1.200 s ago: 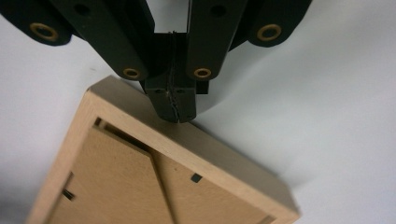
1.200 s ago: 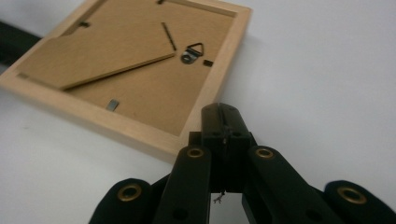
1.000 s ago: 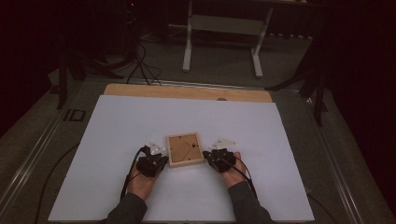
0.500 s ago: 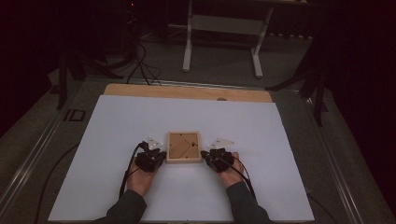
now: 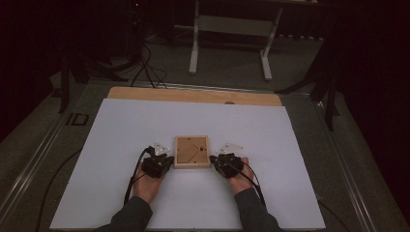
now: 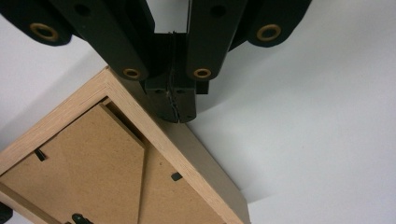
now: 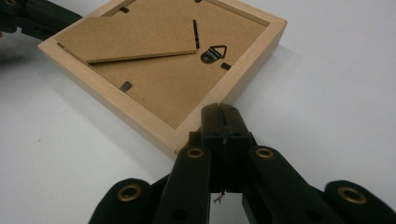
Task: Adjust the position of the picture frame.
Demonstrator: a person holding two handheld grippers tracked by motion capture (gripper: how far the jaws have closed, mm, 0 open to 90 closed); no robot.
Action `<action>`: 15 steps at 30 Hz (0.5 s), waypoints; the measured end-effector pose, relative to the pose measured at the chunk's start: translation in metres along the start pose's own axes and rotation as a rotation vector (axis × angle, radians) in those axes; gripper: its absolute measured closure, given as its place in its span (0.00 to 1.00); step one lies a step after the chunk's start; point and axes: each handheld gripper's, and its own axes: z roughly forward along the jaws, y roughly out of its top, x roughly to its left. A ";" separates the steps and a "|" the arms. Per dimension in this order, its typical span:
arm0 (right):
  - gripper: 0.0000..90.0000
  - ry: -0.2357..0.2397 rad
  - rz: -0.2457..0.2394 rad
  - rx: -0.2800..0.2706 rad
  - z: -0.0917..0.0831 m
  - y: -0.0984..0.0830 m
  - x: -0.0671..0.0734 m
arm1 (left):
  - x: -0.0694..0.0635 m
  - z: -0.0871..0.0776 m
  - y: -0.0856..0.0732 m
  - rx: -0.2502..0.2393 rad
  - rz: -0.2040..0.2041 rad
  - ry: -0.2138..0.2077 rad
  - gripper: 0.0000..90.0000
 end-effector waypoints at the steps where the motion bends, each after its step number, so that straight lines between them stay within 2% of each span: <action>1: 1.00 -0.002 -0.003 0.003 0.000 0.000 0.000 | 0.000 0.000 0.000 -0.001 -0.001 -0.003 1.00; 6: 1.00 -0.004 -0.007 -0.001 0.000 0.000 0.000 | 0.001 0.000 0.000 0.000 0.000 -0.003 0.99; 10: 0.99 -0.013 -0.006 -0.012 0.000 -0.001 0.001 | 0.005 -0.001 -0.001 0.004 -0.001 0.004 0.92; 15: 0.98 -0.047 -0.014 -0.034 -0.005 0.000 0.000 | 0.010 -0.009 0.000 -0.027 -0.022 0.007 0.86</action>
